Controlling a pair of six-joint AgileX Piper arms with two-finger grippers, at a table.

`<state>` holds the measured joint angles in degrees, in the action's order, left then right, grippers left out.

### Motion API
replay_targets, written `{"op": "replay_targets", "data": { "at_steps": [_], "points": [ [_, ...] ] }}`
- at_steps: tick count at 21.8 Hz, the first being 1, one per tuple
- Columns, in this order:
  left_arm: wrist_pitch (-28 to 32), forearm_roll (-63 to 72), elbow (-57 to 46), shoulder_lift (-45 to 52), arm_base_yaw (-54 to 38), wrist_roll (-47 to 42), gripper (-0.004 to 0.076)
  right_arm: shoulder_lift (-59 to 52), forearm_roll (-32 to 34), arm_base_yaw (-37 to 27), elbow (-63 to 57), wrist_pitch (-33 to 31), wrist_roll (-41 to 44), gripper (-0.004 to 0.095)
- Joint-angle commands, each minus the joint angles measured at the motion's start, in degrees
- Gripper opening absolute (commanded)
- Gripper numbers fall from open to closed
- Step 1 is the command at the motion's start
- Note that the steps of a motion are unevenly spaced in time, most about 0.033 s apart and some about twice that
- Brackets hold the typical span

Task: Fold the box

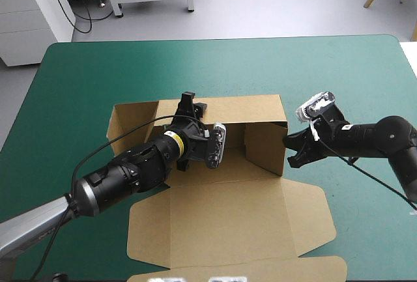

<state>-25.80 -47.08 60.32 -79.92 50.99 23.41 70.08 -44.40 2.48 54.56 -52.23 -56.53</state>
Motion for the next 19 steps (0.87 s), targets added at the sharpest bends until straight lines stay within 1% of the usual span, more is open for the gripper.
{"op": "replay_targets", "data": {
  "at_steps": [1, 4, 10, 12, 13, 14, 16, 19],
  "points": [
    [2.14, -0.57, 1.45, 4.16, 0.35, -0.92, 0.0519, -0.68, 0.07, 0.18, 2.06, 0.77, 1.97, -0.0019],
    [2.15, -0.52, 1.45, 6.67, 1.25, -0.92, 0.0519, -0.68, 0.96, 0.18, 2.21, 2.23, 3.92, -0.0019],
    [0.73, -0.37, 1.45, 14.76, 9.34, -1.76, 0.0518, -0.68, 1.1, 0.18, 2.21, 4.79, 4.16, -0.0019],
    [-3.23, -0.37, 1.8, 17.57, 12.62, -5.24, 0.0518, -0.68, 1.2, 0.18, 2.21, 5.39, 4.16, -0.0019],
    [-7.58, -0.37, 2.28, 19.21, 13.98, -9.23, 0.0515, -0.68, 1.18, 0.18, 2.21, 5.68, 4.16, -0.0019],
    [-9.28, -0.37, 2.54, 19.94, 14.26, -10.63, 0.0507, -0.68, 1.18, 0.18, 2.21, 5.8, 4.16, -0.0019],
    [-17.93, -0.16, 4.05, 21.84, 14.26, -15.19, 0.0445, -0.68, 1.18, 0.18, 2.21, 5.91, 4.16, -0.0019],
    [-27.14, 1.23, 6.17, 22.47, 14.26, -18.62, 0.0356, -0.68, 1.64, 0.18, 2.21, 5.91, 4.16, -0.0019]
  ]
}}
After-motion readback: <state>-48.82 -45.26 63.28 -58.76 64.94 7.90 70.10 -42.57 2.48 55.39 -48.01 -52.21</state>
